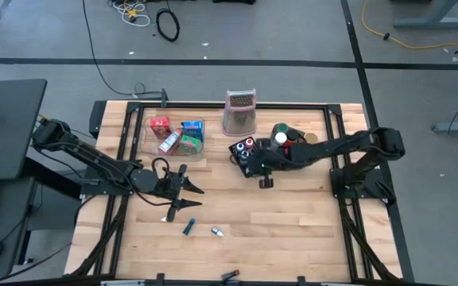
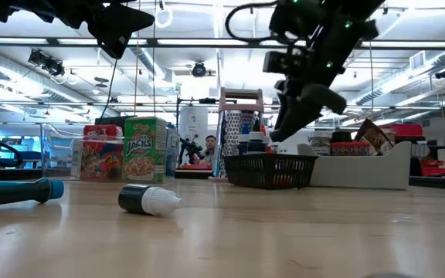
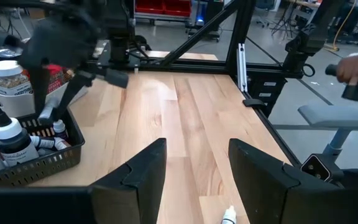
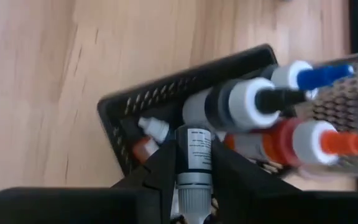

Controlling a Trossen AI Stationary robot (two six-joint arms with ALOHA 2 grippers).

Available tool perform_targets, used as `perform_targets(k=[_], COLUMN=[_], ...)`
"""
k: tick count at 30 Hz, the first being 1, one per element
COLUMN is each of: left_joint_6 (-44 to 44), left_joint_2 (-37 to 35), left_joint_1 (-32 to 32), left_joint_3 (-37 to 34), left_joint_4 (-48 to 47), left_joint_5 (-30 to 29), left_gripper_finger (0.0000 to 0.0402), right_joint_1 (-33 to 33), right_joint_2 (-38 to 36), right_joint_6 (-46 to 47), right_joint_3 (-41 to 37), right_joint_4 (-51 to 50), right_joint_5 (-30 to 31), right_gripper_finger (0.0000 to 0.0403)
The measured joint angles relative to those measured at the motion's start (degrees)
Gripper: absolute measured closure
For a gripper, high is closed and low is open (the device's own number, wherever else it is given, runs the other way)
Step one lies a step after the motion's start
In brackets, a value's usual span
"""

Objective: Pick & Place Kitchen Items
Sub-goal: Put the small black food coloring bottle into the black bin, then put the small orange food coloring bottle into the black bin

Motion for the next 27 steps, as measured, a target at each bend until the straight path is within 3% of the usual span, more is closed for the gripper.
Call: perform_targets(k=[5,18,27], left_joint_6=[0.02,0.01,0.02], left_joint_2=[0.00,0.00,0.00], left_joint_1=[0.00,-0.01,-0.01], left_joint_3=[0.00,0.00,0.00], left_joint_4=[-0.09,-0.10,-1.73], left_joint_5=[-0.01,-0.01,-0.18], left_gripper_finger=[0.0219,0.0219,0.0219], right_joint_1=[-3.12,-5.06,-3.16], right_joint_2=[2.40,3.03,2.75], right_joint_6=[-0.68,-3.63,2.69], right_joint_3=[0.02,0.00,0.22], right_joint_4=[1.18,2.62,6.23], right_joint_5=[-5.79,-6.60,-6.06], right_gripper_finger=[0.0307,0.0251,0.0244])
